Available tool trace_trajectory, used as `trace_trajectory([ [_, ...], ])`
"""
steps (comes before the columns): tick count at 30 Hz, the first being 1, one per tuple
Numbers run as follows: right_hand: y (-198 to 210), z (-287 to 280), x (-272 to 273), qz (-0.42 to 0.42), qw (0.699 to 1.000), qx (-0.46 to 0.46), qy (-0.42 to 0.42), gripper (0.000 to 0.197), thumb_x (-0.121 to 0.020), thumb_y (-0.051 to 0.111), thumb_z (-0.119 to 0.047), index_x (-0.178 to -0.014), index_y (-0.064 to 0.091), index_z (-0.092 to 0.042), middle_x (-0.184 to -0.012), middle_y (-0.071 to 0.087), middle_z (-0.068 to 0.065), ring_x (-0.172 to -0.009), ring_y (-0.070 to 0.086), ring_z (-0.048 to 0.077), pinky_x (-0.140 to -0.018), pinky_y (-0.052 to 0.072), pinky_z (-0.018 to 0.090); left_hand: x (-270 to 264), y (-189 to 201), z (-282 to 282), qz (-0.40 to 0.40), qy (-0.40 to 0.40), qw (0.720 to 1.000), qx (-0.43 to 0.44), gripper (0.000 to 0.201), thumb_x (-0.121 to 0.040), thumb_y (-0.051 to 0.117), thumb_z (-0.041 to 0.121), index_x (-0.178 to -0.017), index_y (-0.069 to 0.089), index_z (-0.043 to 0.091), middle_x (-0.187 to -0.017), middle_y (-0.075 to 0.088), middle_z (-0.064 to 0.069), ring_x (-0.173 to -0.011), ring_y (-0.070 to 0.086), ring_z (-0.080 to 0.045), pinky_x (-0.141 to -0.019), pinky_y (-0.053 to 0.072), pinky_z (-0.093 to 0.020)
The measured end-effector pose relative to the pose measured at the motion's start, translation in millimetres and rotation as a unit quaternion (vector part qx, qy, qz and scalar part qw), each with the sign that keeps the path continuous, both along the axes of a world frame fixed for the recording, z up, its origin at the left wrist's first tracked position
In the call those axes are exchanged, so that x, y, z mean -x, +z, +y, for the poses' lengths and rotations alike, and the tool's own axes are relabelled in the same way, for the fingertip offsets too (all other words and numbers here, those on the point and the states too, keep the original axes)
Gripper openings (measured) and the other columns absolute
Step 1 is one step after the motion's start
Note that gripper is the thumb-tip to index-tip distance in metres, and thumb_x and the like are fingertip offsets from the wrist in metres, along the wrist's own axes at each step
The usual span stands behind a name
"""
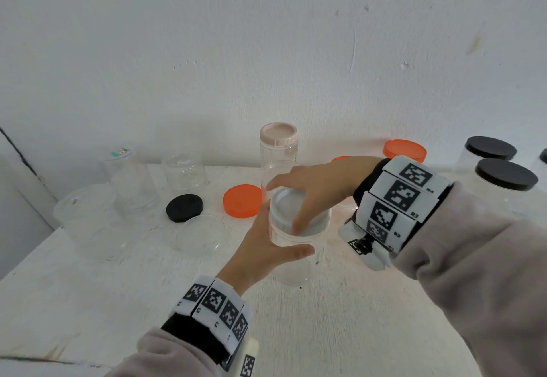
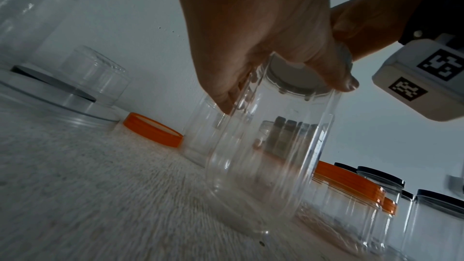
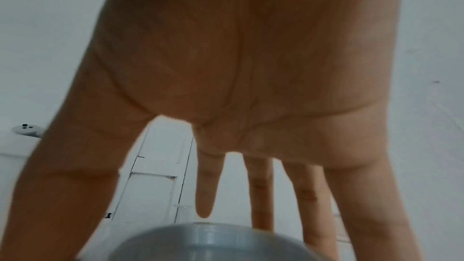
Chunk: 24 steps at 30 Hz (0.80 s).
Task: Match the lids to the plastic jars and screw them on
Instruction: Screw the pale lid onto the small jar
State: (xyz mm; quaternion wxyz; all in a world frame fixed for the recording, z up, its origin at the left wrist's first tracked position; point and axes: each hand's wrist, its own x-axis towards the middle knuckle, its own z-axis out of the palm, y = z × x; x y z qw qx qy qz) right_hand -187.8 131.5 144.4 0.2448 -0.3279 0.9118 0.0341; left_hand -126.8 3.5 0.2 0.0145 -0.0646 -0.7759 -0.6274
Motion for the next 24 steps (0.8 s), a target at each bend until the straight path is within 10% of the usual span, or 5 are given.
trace_trajectory([
  [4, -0.2, 0.0, 1.2, 0.002, 1.000, 0.014, 0.015, 0.075, -0.075, 0.070, -0.053, -0.139, 0.031, -0.046, -0.132, 0.038, -0.011, -0.119, 0.045, 0.020, -0.095, 0.046, 0.039, -0.4, 0.4, 0.5, 0.004, -0.001, 1.000, 0.004, 0.099, -0.061, 0.085, 0.034, -0.141, 0.027, 0.039, -0.135, 0.048, 0.018, -0.123, 0.046, 0.002, -0.102, 0.042, -0.026],
  [9, -6.9, 1.3, 1.6, 0.053, 0.998, 0.038, -0.017, 0.073, -0.075, 0.056, -0.074, -0.132, 0.042, -0.030, -0.094, 0.045, -0.013, -0.072, 0.048, 0.004, -0.056, 0.037, 0.022, -2.0, 1.1, 0.5, -0.001, 0.001, 1.000, 0.001, 0.094, -0.061, 0.085, 0.033, -0.136, 0.029, 0.045, -0.130, 0.049, 0.020, -0.115, 0.048, 0.010, -0.088, 0.043, -0.011],
  [16, -2.5, 3.5, 1.9, -0.013, 1.000, 0.018, 0.005, 0.082, -0.075, 0.071, -0.048, -0.142, 0.024, -0.046, -0.137, 0.035, -0.011, -0.124, 0.040, 0.020, -0.100, 0.042, 0.043, -0.3, -0.5, 0.1, 0.001, 0.005, 1.000, -0.004, 0.095, -0.066, 0.087, 0.027, -0.138, 0.028, 0.044, -0.132, 0.048, 0.023, -0.117, 0.046, 0.013, -0.092, 0.040, -0.016],
  [24, -5.8, 3.9, -2.2, 0.040, 0.999, 0.032, -0.017, 0.073, -0.074, 0.059, -0.071, -0.133, 0.040, -0.033, -0.119, 0.047, -0.004, -0.090, 0.059, 0.016, -0.075, 0.050, 0.031, -2.1, -0.8, 0.0, -0.002, 0.004, 1.000, -0.008, 0.090, -0.066, 0.086, 0.026, -0.134, 0.031, 0.045, -0.128, 0.051, 0.022, -0.112, 0.049, 0.012, -0.083, 0.044, -0.007],
])
